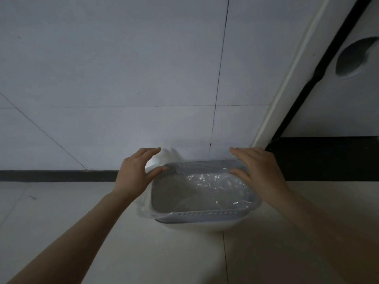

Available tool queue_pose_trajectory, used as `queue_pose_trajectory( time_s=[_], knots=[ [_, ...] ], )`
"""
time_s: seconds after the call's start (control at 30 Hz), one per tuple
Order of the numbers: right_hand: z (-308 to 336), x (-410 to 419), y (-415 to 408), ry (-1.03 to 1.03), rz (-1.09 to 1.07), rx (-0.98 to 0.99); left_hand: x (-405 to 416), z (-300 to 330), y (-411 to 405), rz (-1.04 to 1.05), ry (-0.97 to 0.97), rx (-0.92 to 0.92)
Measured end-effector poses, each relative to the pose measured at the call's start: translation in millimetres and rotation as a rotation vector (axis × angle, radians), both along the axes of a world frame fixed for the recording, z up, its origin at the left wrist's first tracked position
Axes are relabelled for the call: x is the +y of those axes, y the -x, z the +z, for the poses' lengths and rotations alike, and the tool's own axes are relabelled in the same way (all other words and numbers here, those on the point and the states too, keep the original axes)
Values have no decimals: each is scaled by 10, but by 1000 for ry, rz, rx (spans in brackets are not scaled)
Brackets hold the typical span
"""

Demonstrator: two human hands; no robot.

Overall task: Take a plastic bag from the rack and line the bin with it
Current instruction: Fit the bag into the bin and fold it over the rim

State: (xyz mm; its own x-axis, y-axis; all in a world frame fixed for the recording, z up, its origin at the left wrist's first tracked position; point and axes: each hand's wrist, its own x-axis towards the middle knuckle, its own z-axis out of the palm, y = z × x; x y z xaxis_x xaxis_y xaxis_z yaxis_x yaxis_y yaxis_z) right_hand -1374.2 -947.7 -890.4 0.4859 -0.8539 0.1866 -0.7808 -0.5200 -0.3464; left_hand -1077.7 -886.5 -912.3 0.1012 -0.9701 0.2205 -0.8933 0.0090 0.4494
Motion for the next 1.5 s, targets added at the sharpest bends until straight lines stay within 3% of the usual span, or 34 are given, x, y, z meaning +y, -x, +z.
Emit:
queue_pose_trajectory(
  time_s=[0.17,0.37,0.5,0.6,0.77,0.97,1.17,1.33,1.5],
  knots=[
    [-163,-139,-21,71,45,108,-122,-162,15,125,-71,100],
    [-238,-331,-67,-85,-91,-205,-286,-192,-11,153,-150,442],
    [-267,-478,-111,-146,-199,-236,-454,-221,-43,160,-230,644],
    [-318,-585,-66,-340,-249,-330,-533,-256,-89,205,-351,799],
    [-380,-688,39,-829,-354,-478,-563,-342,-155,188,-540,1013],
    [-515,-637,84,-1057,-414,-620,-455,-480,-180,54,-677,1133],
    [-636,-523,90,-948,-445,-731,-325,-608,-200,161,-447,981],
    [-457,-430,159,-811,-437,-732,-171,-519,-149,153,-380,1007],
    [-66,-116,122,-338,-321,-471,206,-400,-248,194,-303,1088]
  ],
)
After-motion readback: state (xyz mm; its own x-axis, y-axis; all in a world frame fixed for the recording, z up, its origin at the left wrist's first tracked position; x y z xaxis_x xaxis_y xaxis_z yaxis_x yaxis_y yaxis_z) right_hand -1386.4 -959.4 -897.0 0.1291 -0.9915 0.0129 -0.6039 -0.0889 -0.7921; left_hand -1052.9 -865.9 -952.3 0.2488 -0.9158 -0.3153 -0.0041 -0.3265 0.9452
